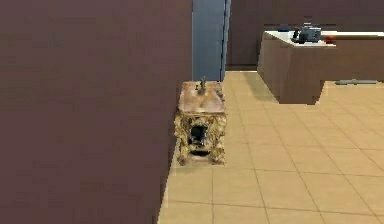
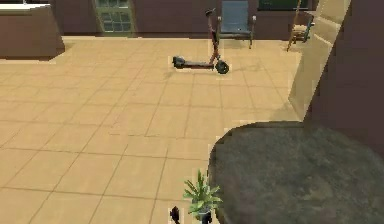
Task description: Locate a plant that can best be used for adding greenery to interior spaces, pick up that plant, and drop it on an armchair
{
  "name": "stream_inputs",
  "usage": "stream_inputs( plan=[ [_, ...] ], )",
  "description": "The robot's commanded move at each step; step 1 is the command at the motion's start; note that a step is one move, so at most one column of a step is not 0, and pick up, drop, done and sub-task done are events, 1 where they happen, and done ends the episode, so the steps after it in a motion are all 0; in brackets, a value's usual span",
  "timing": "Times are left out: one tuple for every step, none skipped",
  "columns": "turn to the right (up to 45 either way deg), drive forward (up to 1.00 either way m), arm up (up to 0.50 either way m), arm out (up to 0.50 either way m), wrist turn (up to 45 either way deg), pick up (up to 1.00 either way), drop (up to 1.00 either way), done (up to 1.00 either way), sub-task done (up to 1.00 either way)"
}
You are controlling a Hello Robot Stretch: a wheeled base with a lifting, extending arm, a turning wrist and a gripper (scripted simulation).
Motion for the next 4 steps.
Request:
stream_inputs(
  plan=[
    [45.0,0.0,0.0,0.0,0.0,0.0,0.0,0.0,0.0],
    [24.0,0.0,0.0,0.0,0.0,0.0,0.0,0.0,0.0],
    [0.0,0.6,0.0,0.0,0.0,0.0,0.0,0.0,0.0],
    [24.0,0.0,0.0,0.0,0.0,0.0,0.0,0.0,0.0]
  ],
)
